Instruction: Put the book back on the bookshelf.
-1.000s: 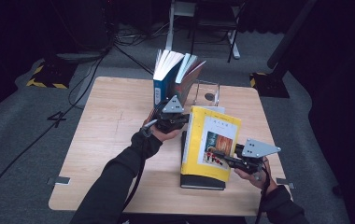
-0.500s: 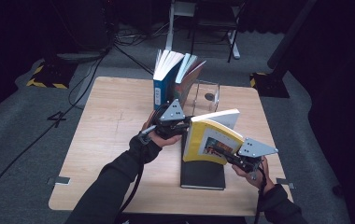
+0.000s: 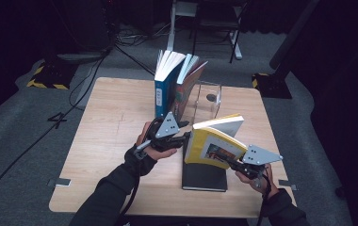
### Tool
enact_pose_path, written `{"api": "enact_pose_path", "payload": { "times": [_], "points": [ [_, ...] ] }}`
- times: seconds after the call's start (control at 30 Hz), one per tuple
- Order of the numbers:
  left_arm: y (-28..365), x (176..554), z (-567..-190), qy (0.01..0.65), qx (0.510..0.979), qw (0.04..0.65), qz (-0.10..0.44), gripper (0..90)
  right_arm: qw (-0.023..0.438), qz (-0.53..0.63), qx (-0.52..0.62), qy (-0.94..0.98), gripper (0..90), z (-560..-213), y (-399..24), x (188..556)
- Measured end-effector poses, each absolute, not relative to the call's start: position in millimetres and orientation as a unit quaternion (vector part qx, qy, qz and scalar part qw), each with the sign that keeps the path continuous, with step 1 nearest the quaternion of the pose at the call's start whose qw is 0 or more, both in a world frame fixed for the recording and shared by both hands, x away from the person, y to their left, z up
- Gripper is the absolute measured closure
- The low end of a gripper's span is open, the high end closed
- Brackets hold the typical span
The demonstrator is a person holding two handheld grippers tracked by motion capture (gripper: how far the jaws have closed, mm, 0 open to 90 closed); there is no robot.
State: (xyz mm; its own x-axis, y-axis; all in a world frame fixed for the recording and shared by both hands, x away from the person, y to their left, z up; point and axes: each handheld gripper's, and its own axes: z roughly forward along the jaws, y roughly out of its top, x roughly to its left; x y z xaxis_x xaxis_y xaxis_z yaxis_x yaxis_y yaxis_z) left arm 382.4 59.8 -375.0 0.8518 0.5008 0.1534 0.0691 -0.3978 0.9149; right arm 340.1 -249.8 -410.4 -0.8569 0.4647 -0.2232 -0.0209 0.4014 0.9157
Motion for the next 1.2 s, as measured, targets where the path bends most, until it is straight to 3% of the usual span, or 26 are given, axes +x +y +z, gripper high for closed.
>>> {"api": "enact_pose_path", "payload": {
  "times": [0.4,0.57,0.7,0.83,1.2],
  "points": [
    [74.1,366.0,-416.8,0.194,0.840,0.464,0.202,40.6,0.235,0.525,0.129,0.808,86.5,-411.1,-249.7,334.0],
    [71.1,358.6,-433.3,0.178,0.855,0.461,0.160,28.9,0.238,0.524,0.128,0.808,86.4,-411.3,-249.6,332.7],
    [57.2,354.3,-443.6,0.155,0.861,0.464,0.136,26.0,0.238,0.523,0.126,0.809,86.3,-411.5,-250.1,331.1],
    [39.1,357.9,-447.8,0.147,0.855,0.483,0.116,26.9,0.235,0.523,0.123,0.810,85.7,-411.5,-251.2,328.2],
    [21.9,365.9,-441.8,0.148,0.821,0.542,0.104,44.3,0.242,0.523,0.122,0.808,77.3,-409.2,-256.5,318.6]
  ]
}}
